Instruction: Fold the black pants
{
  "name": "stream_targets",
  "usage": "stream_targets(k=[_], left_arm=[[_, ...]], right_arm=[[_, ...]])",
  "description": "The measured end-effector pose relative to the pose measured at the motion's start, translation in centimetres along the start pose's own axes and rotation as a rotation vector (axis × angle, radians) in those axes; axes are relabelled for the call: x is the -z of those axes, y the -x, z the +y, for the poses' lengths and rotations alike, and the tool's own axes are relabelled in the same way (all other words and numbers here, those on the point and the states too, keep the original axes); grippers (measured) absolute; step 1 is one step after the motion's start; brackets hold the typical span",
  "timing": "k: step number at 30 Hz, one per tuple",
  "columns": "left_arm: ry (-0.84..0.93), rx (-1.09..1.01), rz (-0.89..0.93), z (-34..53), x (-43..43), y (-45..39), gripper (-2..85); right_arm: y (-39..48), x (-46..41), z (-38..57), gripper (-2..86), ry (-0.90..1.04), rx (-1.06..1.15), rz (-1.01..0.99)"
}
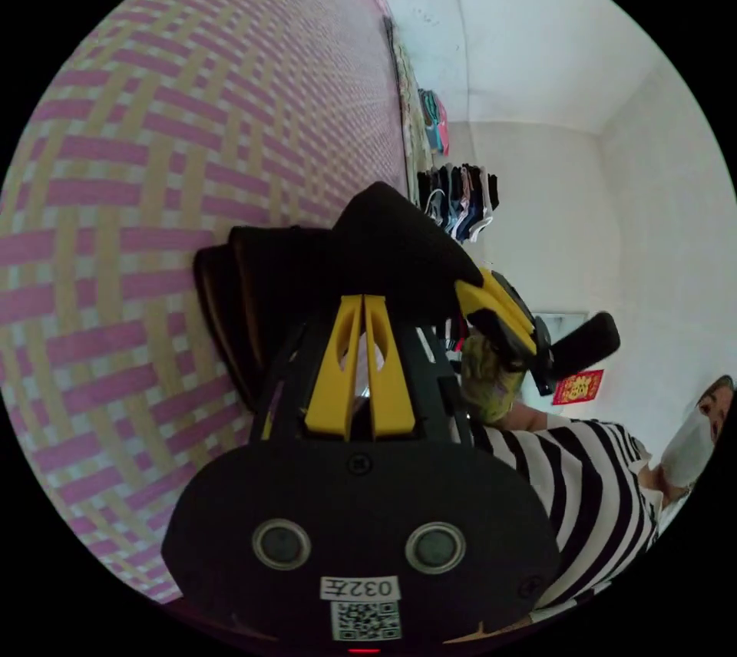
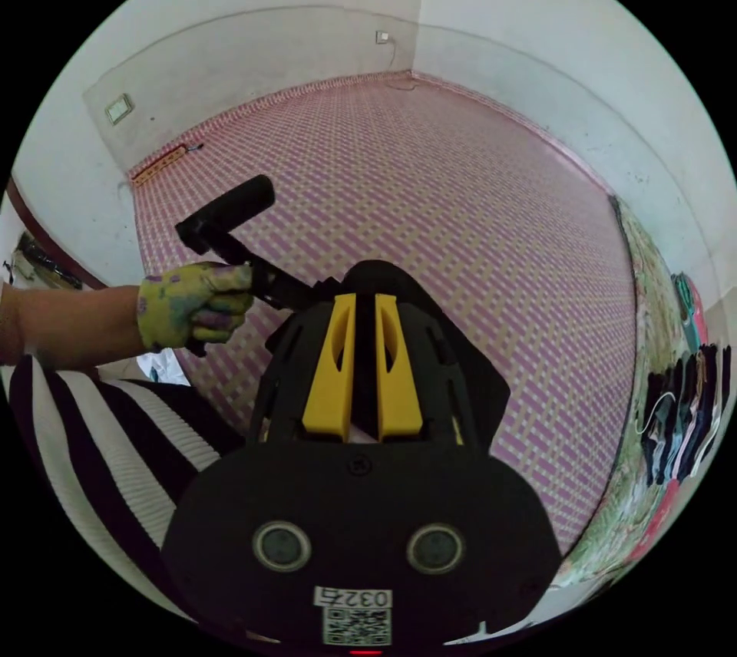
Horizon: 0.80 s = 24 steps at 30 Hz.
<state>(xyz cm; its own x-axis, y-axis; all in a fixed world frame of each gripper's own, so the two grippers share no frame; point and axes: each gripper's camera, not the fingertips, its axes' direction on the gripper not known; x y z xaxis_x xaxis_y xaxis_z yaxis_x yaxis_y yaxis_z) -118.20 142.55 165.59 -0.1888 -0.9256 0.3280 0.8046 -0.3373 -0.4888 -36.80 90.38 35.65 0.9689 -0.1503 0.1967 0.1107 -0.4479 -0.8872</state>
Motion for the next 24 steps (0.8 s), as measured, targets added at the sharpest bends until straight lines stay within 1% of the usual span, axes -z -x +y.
stream_targets(k=[3,4,6,7,10,11,13,16,18,20,22,24], left_arm=[[-0.038,-0.044,0.012,-1.9,-0.8,-1.1,-0.9],[-0.063,-0.089,0.040,-2.2,-0.6,-1.5,-0.9],[-0.096,-0.176,0.061,-1.9,0.1,-1.7,-0.9],[-0.085,-0.201,0.035,-1.6,0.4,-1.1,-0.9],[-0.048,-0.100,-0.057,0.0,1.0,2.9,-0.9],[-0.055,-0.053,-0.039,0.7,1.4,4.6,-0.9],[-0.105,-0.013,0.010,1.9,2.3,6.1,-0.9],[-0.140,0.003,0.049,3.0,2.7,6.7,-0.9],[-0.170,-0.021,0.034,3.5,3.0,6.0,-0.9],[-0.262,-0.050,0.015,4.4,3.8,4.5,-0.9],[-0.315,-0.056,0.026,4.9,4.1,3.6,-0.9],[-0.327,-0.073,0.019,5.0,3.8,2.5,-0.9]], right_arm=[[1.3,0.9,-0.2,4.8,-0.026,0.062,0.050],[1.7,1.2,-0.2,4.8,-0.044,0.091,0.070],[2.2,1.3,-0.2,4.9,-0.061,0.123,0.068],[2.4,0.9,-0.3,5.0,-0.048,0.144,0.045],[2.9,-2.2,-0.4,5.1,0.078,0.232,-0.034],[3.1,-3.7,-0.3,5.1,0.131,0.266,-0.047],[3.1,-5.3,-0.3,5.2,0.179,0.299,-0.053],[2.5,-6.0,-0.6,5.2,0.188,0.317,-0.059],[1.8,-5.9,-0.9,5.3,0.183,0.311,-0.073],[0.8,-5.8,-1.4,5.4,0.172,0.303,-0.111],[-0.2,-6.1,-1.7,5.9,0.169,0.287,-0.152],[-1.5,-7.0,-2.0,7.0,0.188,0.270,-0.224]])
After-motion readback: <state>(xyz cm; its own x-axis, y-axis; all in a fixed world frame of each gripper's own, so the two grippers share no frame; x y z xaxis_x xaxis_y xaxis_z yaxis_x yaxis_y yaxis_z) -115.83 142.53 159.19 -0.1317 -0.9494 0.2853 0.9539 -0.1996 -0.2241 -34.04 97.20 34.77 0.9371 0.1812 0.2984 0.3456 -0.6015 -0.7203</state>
